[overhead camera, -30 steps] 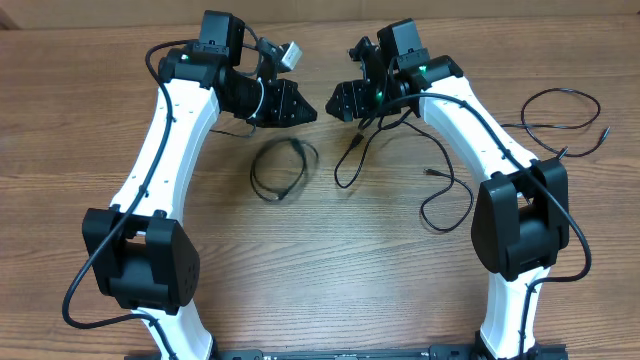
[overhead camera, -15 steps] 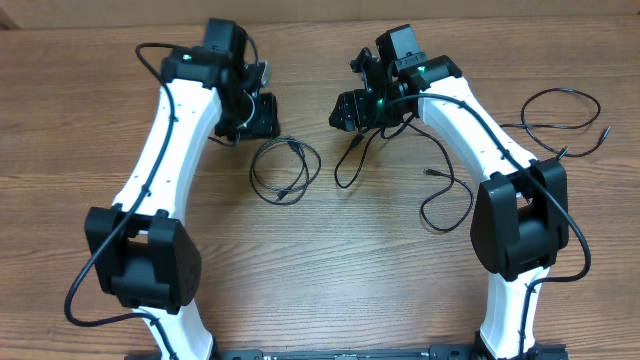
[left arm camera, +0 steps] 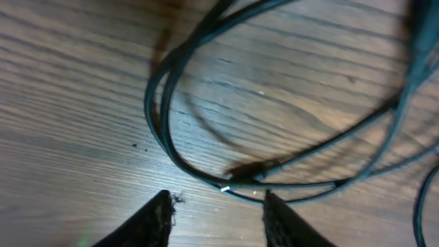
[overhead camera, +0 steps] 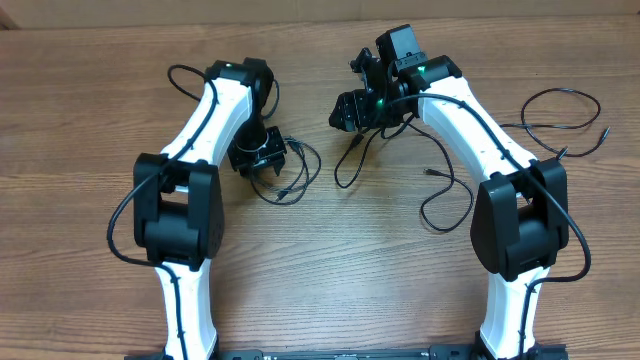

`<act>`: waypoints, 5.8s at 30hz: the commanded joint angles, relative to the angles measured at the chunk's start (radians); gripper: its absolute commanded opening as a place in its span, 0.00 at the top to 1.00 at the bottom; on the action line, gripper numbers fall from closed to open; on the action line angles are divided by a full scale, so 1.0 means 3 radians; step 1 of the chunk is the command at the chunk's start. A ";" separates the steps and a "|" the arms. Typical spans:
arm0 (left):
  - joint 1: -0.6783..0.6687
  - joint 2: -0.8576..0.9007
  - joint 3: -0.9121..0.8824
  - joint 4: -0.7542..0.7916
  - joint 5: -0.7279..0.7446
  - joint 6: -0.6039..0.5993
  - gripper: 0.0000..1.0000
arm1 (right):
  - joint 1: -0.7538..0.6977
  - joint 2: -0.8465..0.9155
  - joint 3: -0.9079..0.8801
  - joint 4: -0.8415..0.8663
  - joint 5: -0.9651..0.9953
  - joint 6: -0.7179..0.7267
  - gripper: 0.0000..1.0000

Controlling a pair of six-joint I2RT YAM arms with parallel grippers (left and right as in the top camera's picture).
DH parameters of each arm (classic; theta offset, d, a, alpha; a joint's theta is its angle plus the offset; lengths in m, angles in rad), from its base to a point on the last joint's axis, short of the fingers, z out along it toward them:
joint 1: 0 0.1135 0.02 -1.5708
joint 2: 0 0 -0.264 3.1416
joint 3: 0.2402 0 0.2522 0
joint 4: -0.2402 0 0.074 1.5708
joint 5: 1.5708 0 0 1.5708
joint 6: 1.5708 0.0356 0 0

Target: Untangle cables

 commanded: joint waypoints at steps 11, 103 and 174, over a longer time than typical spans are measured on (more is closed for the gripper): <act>-0.0045 0.0003 -0.0177 0.0234 -0.0346 -0.0598 0.49 | 0.0015 0.0000 -0.0009 0.0005 0.0020 -0.0010 0.25; 0.0933 -0.1090 -0.0018 0.0450 0.0944 0.1639 0.96 | -0.0609 0.0004 -0.0010 -0.0323 -0.0081 0.0235 0.41; -0.0003 0.0267 -0.0263 0.0196 -0.0005 0.3134 0.96 | 0.0632 0.0713 -0.0010 0.0622 0.0921 0.1733 0.50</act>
